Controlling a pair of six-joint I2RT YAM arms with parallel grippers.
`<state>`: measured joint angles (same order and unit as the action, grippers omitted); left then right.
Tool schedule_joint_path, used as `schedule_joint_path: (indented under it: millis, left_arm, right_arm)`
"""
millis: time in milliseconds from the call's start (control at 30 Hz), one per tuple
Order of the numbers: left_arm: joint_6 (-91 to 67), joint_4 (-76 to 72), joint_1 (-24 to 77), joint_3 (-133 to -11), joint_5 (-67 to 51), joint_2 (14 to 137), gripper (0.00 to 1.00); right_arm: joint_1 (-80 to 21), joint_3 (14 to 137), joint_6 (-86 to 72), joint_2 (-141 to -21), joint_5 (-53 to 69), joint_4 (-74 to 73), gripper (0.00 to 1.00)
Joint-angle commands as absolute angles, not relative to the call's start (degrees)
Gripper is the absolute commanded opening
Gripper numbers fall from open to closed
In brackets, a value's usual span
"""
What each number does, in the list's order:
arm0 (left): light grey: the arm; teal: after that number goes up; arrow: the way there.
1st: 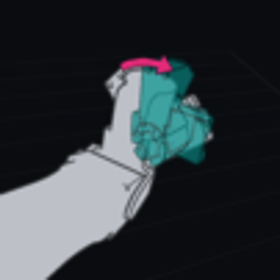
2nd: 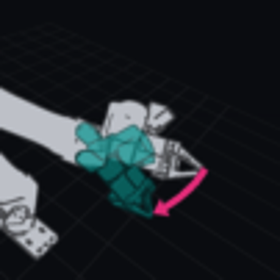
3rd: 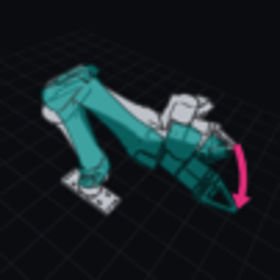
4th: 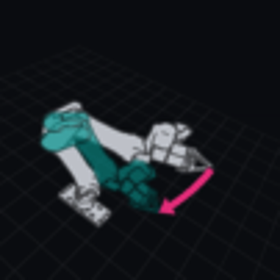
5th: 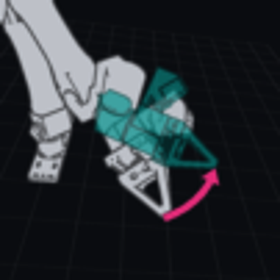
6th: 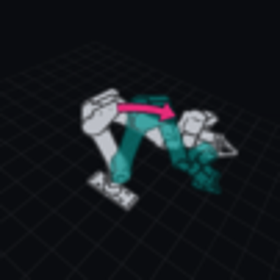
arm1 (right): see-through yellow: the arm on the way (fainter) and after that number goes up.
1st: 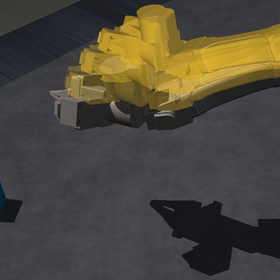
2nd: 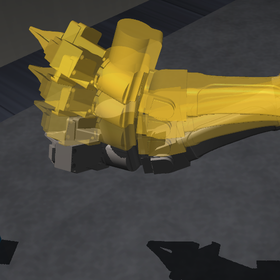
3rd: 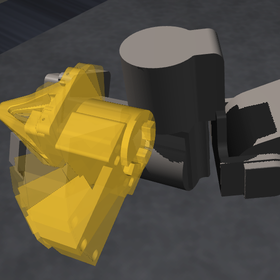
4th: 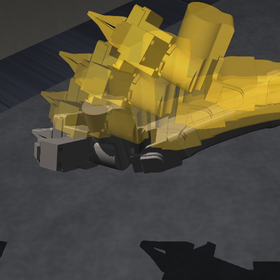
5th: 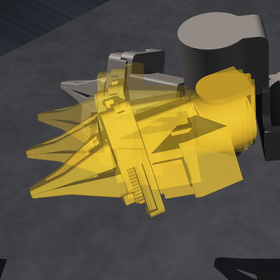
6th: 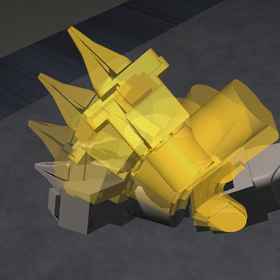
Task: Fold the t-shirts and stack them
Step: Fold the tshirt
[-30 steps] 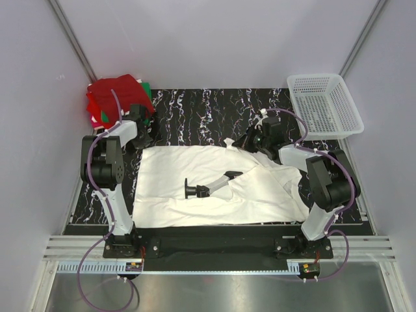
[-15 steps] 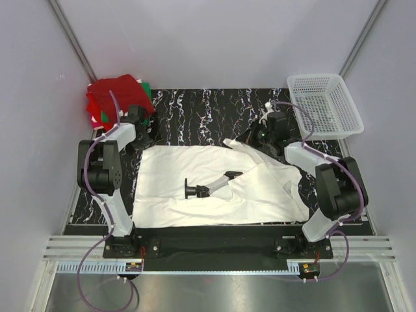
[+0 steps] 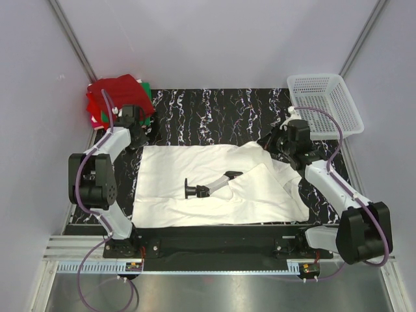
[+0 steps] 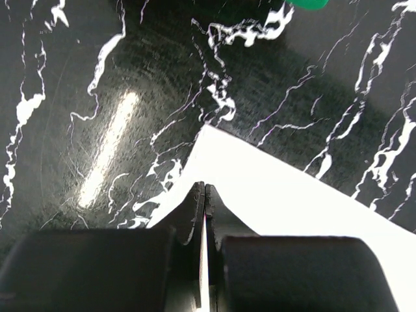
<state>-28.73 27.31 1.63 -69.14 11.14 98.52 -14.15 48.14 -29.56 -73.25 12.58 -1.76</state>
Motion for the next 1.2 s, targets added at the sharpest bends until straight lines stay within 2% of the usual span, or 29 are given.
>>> schedule_joint_path:
  millis: [0, 67, 100, 133, 233, 333, 633, 1000, 1100, 1167]
  left_arm:
    - [-27.9, 25.9, 1.6, -68.1, 11.6, 96.1, 0.0]
    - [-27.9, 26.2, 1.3, -68.5, 10.7, 97.4, 0.0]
    - [-28.0, 26.6, 1.2, -68.9, 10.5, 98.3, 0.07]
    - [-28.5, 27.0, 1.1, -69.8, 10.5, 100.0, 0.23]
    - [-28.6, 26.6, 1.1, -70.7, 10.0, 102.7, 0.44]
    - [-28.9, 25.8, 1.1, -71.5, 9.6, 104.8, 0.49]
    - [-30.4, 23.6, 1.1, -72.7, 9.1, 109.1, 0.48]
    - [-30.0, 24.2, 1.1, -75.1, 9.1, 111.3, 0.39]
    - [-30.0, 24.8, 1.1, -76.3, 9.0, 112.1, 0.25]
    - [-29.9, 24.8, 1.1, -76.5, 8.8, 112.1, 0.07]
  right_arm:
    - [-13.4, 46.8, -26.7, -68.0, 9.1, -5.1, 0.0]
    - [-13.3, 46.4, -26.6, -66.9, 9.1, -5.4, 0.0]
    - [-13.3, 46.3, -26.7, -66.5, 9.4, -5.3, 0.0]
    - [-13.3, 46.3, -26.7, -66.7, 9.8, -5.4, 0.0]
    - [-13.3, 46.7, -26.8, -67.6, 11.2, -5.4, 0.0]
    - [-13.4, 46.2, -26.5, -67.9, 11.4, -4.7, 0.0]
    - [-13.3, 46.2, -25.9, -69.6, 12.0, -3.5, 0.0]
    - [-13.4, 45.7, -26.1, -69.0, 12.4, -3.7, 0.0]
    - [-13.3, 45.4, -26.2, -69.0, 12.4, -3.7, 0.0]
    - [-13.3, 45.4, -26.0, -69.1, 12.3, -3.7, 0.0]
